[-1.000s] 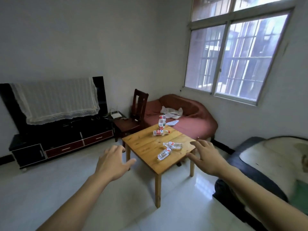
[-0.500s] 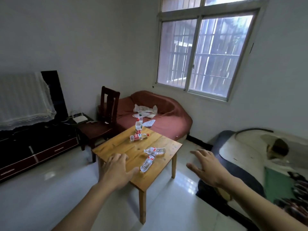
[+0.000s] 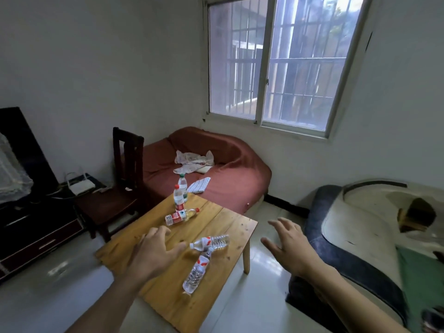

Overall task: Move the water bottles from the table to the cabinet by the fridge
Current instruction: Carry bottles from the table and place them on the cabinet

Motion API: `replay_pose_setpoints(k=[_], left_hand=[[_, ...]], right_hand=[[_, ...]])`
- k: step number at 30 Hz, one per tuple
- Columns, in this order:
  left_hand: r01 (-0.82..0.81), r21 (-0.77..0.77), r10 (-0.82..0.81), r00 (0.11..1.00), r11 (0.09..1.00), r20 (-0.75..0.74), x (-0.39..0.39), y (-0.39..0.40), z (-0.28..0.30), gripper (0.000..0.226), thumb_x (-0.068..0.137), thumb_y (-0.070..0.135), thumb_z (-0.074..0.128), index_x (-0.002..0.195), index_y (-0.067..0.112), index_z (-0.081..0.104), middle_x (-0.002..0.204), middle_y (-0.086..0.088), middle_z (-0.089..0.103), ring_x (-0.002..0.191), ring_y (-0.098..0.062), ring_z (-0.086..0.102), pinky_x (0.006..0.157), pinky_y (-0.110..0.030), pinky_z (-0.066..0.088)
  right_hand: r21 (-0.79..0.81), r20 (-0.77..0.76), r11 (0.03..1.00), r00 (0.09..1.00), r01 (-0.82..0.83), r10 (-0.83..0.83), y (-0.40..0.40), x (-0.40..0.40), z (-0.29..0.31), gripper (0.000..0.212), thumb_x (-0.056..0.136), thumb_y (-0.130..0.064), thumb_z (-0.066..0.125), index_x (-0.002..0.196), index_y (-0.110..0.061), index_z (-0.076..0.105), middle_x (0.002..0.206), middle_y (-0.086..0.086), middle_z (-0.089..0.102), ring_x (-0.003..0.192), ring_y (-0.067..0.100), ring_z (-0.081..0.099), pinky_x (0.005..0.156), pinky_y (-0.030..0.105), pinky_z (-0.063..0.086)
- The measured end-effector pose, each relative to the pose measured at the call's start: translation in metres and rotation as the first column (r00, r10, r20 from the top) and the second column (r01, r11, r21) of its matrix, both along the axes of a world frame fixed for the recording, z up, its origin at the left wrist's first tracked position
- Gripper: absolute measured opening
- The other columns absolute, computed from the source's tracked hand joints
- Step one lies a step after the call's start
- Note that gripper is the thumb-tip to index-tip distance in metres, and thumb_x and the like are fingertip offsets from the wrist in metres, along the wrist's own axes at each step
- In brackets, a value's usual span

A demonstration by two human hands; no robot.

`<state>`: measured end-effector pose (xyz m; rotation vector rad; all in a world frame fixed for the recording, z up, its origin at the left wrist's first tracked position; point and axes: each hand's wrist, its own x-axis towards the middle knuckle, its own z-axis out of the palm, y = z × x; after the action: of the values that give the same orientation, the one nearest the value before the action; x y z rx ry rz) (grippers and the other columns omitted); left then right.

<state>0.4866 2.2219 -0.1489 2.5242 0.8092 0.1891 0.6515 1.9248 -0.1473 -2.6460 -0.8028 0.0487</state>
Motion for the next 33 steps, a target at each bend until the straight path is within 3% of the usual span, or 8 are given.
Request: replay_pose_setpoints(k=[8,15,18,20,23,27,33], left_hand=[[0.084,-0.038,-0.085,0.996,0.996,-0.041,0.137,0.028,-0.041,0.054,0.083,0.066,0.06,0.124,0.032,0.048,0.133,0.008,0.047,0.124,-0.013,0.042,0.099,-0.035,0.047],[0.09,-0.133,-0.09,0.996,0.987,0.006,0.243,0.084,-0.073,0.063,0.083,0.067,0.059,0.13,0.026,0.049,0.135,0.002,0.047,0.126,-0.018,0.044,0.101,-0.039,0.046],[0.071,-0.17,-0.073,0.997,0.983,-0.002,0.268,0.102,-0.084,0.064,0.081,0.069,0.057,0.129,0.027,0.049,0.136,0.001,0.046,0.127,-0.019,0.043,0.103,-0.041,0.045],[0.05,-0.182,-0.056,0.998,0.982,-0.028,0.278,0.112,-0.09,0.063,0.081,0.069,0.057,0.128,0.028,0.049,0.136,0.003,0.046,0.126,-0.017,0.043,0.103,-0.041,0.045],[0.0,-0.19,-0.013,0.998,0.982,-0.065,0.292,0.13,-0.101,0.063,0.083,0.066,0.058,0.13,0.027,0.048,0.138,0.004,0.045,0.126,-0.016,0.042,0.101,-0.037,0.045],[-0.13,-0.212,0.109,0.988,0.969,-0.107,0.312,0.15,-0.117,0.061,0.085,0.061,0.061,0.132,0.026,0.047,0.141,0.001,0.044,0.129,-0.017,0.04,0.099,-0.035,0.043],[-0.396,-0.19,0.343,0.902,0.898,-0.262,0.336,0.148,-0.15,0.062,0.084,0.064,0.06,0.132,0.027,0.048,0.139,0.003,0.045,0.127,-0.018,0.044,0.098,-0.035,0.043]], right_hand=[[-0.057,-0.029,0.998,0.999,0.015,-0.016,0.041,0.108,-0.01,0.066,0.093,-0.066,0.039,0.149,-0.031,0.032,0.159,0.001,0.028,0.148,0.021,0.018,0.117,0.042,0.03],[-0.196,-0.028,0.98,0.999,0.027,-0.033,0.092,0.194,-0.009,0.069,0.093,-0.065,0.038,0.151,-0.028,0.03,0.16,0.002,0.026,0.148,0.023,0.019,0.119,0.039,0.027],[-0.18,-0.031,0.984,0.999,0.003,-0.009,0.123,0.228,-0.009,0.1,0.073,-0.09,0.013,0.149,-0.029,0.032,0.157,0.0,0.03,0.146,0.022,0.023,0.118,0.039,0.029],[-0.185,-0.045,0.983,0.999,-0.021,0.013,0.142,0.25,-0.018,0.112,0.063,-0.095,0.002,0.149,-0.029,0.034,0.156,0.0,0.032,0.145,0.022,0.024,0.117,0.04,0.031],[-0.199,-0.105,0.976,0.992,-0.085,0.065,0.174,0.278,-0.034,0.086,0.08,-0.08,0.022,0.149,-0.029,0.033,0.156,0.001,0.033,0.145,0.022,0.024,0.116,0.04,0.032],[-0.206,-0.17,0.951,0.966,-0.229,0.195,0.216,0.323,-0.06,0.068,0.092,-0.066,0.04,0.148,-0.027,0.036,0.154,0.001,0.035,0.144,0.023,0.026,0.115,0.04,0.032],[-0.178,-0.223,0.863,0.874,-0.472,0.432,0.279,0.398,-0.106,0.064,0.095,-0.059,0.044,0.147,-0.022,0.038,0.153,0.007,0.038,0.141,0.026,0.031,0.114,0.043,0.034]])
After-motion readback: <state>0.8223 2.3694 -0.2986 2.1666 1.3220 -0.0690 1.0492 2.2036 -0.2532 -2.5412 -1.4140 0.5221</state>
